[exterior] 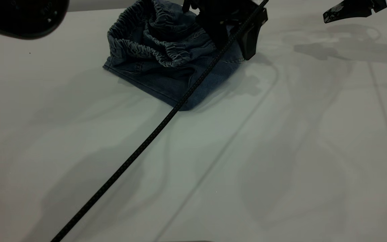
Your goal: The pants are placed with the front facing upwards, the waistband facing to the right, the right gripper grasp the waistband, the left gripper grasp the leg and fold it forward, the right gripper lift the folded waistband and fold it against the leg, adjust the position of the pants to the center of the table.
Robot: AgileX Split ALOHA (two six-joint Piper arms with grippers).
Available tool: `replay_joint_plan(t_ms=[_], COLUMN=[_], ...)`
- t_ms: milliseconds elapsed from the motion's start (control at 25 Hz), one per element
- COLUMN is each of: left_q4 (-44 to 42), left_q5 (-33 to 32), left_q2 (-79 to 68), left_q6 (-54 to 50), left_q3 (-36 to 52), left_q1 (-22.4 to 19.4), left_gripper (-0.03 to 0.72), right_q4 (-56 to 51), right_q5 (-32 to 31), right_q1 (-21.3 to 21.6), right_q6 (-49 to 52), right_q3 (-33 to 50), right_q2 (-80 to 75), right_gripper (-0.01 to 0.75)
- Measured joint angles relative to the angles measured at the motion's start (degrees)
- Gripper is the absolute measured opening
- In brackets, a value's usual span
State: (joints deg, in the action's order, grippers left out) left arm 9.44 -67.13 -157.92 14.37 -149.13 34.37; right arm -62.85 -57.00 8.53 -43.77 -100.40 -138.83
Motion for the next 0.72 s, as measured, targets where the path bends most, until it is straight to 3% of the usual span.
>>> replay_joint_plan(t_ms=[200, 360, 600, 720], left_q4=[-7.52, -18.49, -35.57, -38.62], left_q5=[0.00, 0.00, 0.00, 0.00], left_q2=[-0.43, 0.02, 2.55, 3.67], left_q6=[0.00, -0.85, -5.46, -7.24], left_q3=[0.00, 0.00, 0.00, 0.00], left_q1=[0.00, -0.65, -4.88, -7.10], left_gripper=[0.547, 0.547, 0.547, 0.547], right_q4=[-0.11, -0.11, -0.11, -0.11], right_q5=[0.00, -0.06, -0.22, -0.22], right_q1=[0.00, 0.00, 0.00, 0.00], right_q6=[0.00, 0.00, 0.00, 0.00], right_q3=[0.00, 0.00, 0.00, 0.00], right_q2=[0.00, 0.00, 0.00, 0.00], right_gripper=[0.573, 0.573, 0.573, 0.573])
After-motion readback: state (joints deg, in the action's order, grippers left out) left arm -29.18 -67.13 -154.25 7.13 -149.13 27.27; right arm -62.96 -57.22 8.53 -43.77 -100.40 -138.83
